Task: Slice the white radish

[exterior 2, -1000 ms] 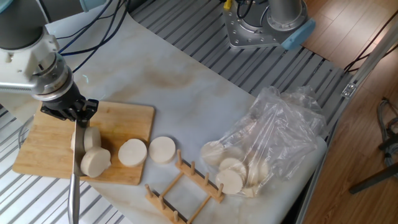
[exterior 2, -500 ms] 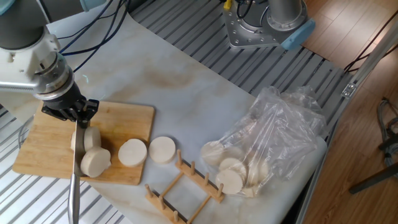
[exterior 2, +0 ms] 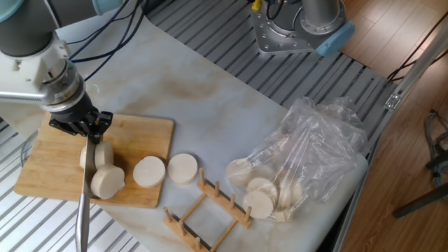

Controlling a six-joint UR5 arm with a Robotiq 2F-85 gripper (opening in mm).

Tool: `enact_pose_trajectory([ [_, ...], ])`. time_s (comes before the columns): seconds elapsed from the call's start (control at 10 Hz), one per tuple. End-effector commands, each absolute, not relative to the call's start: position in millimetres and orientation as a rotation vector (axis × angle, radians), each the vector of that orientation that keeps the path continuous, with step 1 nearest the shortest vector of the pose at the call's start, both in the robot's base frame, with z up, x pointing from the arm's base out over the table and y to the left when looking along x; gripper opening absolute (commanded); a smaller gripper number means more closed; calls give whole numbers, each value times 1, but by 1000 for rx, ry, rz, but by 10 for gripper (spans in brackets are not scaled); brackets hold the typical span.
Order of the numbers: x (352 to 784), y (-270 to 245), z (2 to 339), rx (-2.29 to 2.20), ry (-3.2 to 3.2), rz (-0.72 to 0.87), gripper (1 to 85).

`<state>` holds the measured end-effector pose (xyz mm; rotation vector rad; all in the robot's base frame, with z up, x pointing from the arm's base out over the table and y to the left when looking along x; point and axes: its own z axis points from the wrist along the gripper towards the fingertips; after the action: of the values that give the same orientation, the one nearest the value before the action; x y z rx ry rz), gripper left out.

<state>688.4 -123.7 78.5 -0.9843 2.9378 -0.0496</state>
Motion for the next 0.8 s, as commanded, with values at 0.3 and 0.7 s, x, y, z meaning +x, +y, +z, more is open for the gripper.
enact_pose_trajectory([
  [0.3,692,-122,75,-970,2900,-29,13],
  [0.7,681,-130,77,-989,2935,-37,13],
])
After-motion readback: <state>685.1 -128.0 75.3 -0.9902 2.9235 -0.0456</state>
